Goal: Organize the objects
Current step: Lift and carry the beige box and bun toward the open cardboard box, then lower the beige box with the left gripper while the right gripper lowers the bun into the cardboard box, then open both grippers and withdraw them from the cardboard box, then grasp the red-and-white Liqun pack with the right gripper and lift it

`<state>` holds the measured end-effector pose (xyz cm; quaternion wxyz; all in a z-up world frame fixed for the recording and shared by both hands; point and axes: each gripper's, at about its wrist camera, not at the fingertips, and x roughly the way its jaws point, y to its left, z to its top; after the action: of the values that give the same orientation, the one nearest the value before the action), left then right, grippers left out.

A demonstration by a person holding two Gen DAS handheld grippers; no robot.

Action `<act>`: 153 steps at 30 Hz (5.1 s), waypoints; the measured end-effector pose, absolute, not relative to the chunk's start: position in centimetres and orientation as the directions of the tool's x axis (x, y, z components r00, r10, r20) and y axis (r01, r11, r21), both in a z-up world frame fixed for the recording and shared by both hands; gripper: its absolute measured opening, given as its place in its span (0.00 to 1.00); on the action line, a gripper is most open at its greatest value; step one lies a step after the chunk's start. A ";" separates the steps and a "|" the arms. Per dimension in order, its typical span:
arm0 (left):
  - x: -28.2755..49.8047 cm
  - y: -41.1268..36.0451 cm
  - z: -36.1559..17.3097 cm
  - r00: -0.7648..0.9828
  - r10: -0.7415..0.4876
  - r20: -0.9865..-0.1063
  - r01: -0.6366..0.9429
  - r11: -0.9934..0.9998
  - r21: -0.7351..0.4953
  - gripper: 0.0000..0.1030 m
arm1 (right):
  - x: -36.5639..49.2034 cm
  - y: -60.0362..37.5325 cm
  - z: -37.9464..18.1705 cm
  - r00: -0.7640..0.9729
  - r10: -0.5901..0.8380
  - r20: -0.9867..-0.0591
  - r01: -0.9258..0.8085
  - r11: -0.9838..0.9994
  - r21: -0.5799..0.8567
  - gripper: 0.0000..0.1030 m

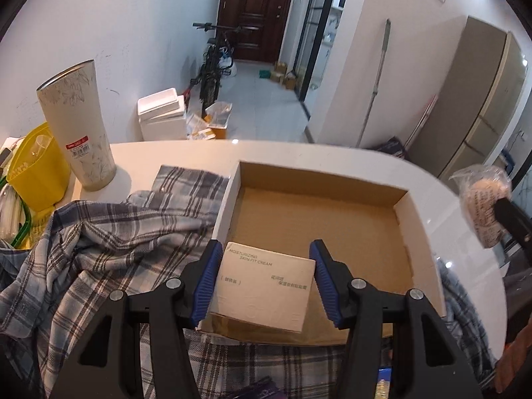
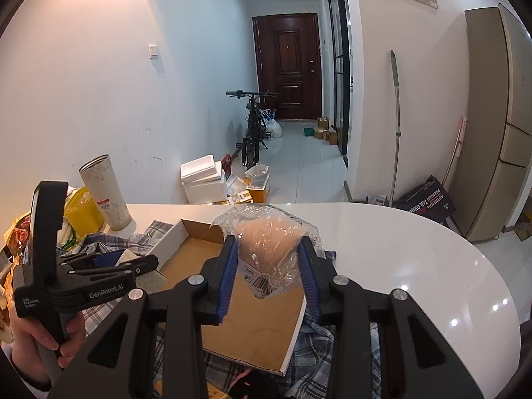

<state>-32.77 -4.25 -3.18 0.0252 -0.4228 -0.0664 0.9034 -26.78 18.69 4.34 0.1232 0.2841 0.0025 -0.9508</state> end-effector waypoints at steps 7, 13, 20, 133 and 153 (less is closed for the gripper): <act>-33.1 -4.0 -4.3 -0.594 0.102 -0.798 0.019 -0.990 -0.141 0.55 | -27.5 18.8 3.6 -0.794 -0.213 -0.569 0.220 -0.974 0.058 0.34; -33.5 -3.5 -4.6 -0.563 0.084 -0.822 0.009 -0.994 -0.108 0.55 | -27.7 18.5 3.5 -0.790 -0.207 -0.577 0.218 -0.975 0.051 0.34; -32.7 -3.0 -3.0 -0.620 0.066 -0.782 -0.006 -0.997 -0.080 0.83 | -27.3 18.3 4.0 -0.791 -0.228 -0.568 0.232 -0.970 0.066 0.34; -4.3 -3.3 4.2 -0.901 0.110 -0.419 -0.032 -0.982 -0.187 1.00 | -8.3 21.8 1.5 -0.715 -0.327 -0.618 0.245 -0.945 0.216 0.82; -7.6 -4.0 -2.2 -0.876 0.048 -0.480 0.009 -0.993 -0.114 1.00 | -14.8 19.4 -5.2 -0.544 -0.433 -0.718 0.214 -0.900 0.380 0.82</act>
<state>-7.61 -4.00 -2.18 0.0101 -0.2488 -0.0566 0.9668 -14.79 19.35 -5.21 0.1861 0.4395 -0.1246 -0.8699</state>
